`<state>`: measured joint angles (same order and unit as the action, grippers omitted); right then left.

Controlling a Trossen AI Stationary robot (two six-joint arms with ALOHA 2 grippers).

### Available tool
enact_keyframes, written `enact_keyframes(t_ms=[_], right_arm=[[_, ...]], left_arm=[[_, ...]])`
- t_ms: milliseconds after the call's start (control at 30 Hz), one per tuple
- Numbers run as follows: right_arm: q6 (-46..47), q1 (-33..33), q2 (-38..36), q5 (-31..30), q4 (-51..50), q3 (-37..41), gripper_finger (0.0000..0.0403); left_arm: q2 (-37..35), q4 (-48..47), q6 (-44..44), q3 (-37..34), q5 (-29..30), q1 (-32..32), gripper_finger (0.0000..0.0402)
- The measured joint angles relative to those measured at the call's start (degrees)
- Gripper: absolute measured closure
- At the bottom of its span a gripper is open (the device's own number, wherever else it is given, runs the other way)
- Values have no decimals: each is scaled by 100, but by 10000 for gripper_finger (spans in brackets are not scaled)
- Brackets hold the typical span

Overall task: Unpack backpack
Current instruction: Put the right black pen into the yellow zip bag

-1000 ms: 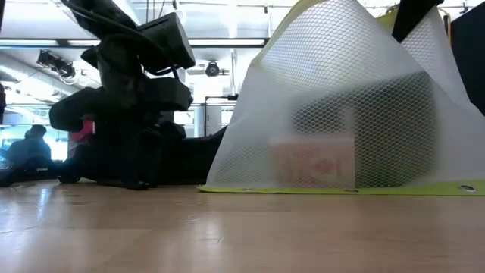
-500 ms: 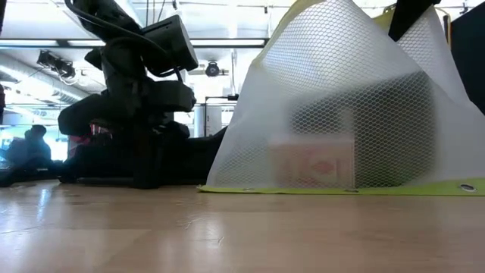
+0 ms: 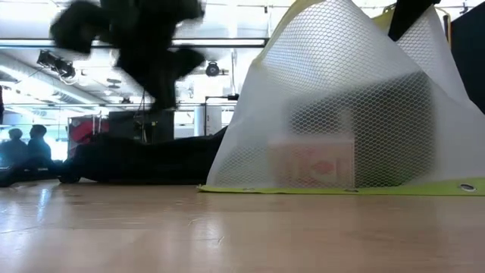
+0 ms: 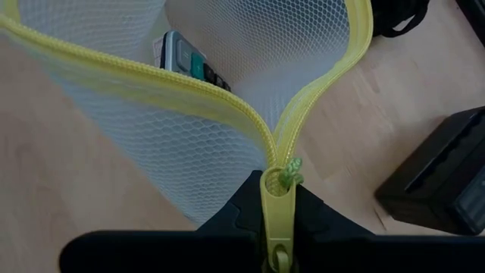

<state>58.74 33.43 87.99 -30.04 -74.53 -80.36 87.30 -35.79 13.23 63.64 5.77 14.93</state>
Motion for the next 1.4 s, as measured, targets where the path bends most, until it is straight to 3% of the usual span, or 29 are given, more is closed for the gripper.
enact_keyframes(t_ms=[167, 300, 500, 767, 1133, 1400], right_arm=[[-98, 13, 2, -65, 51, 0, 403], [-191, 38, 4, -144, 173, 0, 403], [-221, 107, 4, -307, 243, 0, 403], [-399, 130, 4, -370, 405, 156, 403], [-493, 95, 4, -363, 595, 306, 403], [-496, 133, 4, -363, 594, 308, 403]], left_arm=[[-529, 614, 572, 938, 654, 441, 401], [-940, 2485, 853, 915, 942, 466, 401], [-1069, 5434, 813, 2, -676, -36, 401], [-188, 8756, 63, -746, -2175, -813, 401], [1224, 9419, -908, -461, -2736, -1371, 401], [1342, 9155, -1267, -429, -2875, -1385, 365]])
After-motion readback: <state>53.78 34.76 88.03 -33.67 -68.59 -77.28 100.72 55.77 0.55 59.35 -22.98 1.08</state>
